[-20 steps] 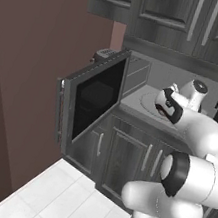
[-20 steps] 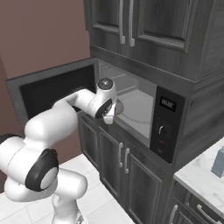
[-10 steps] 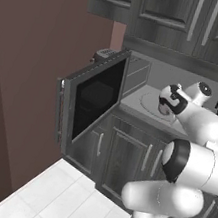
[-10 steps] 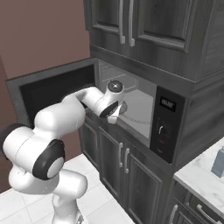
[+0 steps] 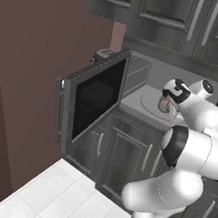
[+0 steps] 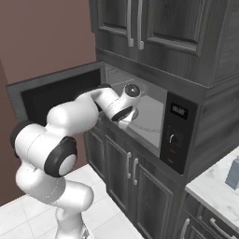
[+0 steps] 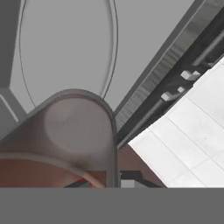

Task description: Place the microwavable item in the microwave. Then, close the microwave door and press the start button.

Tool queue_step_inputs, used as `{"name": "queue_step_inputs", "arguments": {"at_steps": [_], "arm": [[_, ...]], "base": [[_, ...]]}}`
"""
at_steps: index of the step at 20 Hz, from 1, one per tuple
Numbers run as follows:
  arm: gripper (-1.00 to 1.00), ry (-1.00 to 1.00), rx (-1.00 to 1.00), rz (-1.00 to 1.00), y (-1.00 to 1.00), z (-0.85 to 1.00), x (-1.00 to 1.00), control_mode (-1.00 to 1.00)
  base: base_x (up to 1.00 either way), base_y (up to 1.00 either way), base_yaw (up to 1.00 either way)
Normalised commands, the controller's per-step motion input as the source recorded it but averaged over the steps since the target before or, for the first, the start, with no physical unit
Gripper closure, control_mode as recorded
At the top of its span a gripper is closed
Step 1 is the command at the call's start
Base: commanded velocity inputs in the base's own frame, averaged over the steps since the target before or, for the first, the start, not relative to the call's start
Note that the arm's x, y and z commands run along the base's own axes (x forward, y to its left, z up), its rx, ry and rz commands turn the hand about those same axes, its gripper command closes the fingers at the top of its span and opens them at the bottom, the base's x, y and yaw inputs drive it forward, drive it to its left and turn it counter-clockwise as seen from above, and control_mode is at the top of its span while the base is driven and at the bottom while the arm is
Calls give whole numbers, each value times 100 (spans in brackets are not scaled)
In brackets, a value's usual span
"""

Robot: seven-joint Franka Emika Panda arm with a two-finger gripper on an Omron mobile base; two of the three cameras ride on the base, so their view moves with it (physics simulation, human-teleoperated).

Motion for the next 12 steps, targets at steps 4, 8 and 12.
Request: {"name": "queue_step_inputs", "arguments": {"at_steps": [4, 8, 12], "arm": [[100, 4, 2, -2, 0, -1, 28, -100], [100, 8, 6, -2, 0, -5, 18, -100], [100, 4, 3, -3, 0, -9, 21, -100]], "base": [[0, 0, 0], [0, 0, 0], [0, 0, 0]]}}
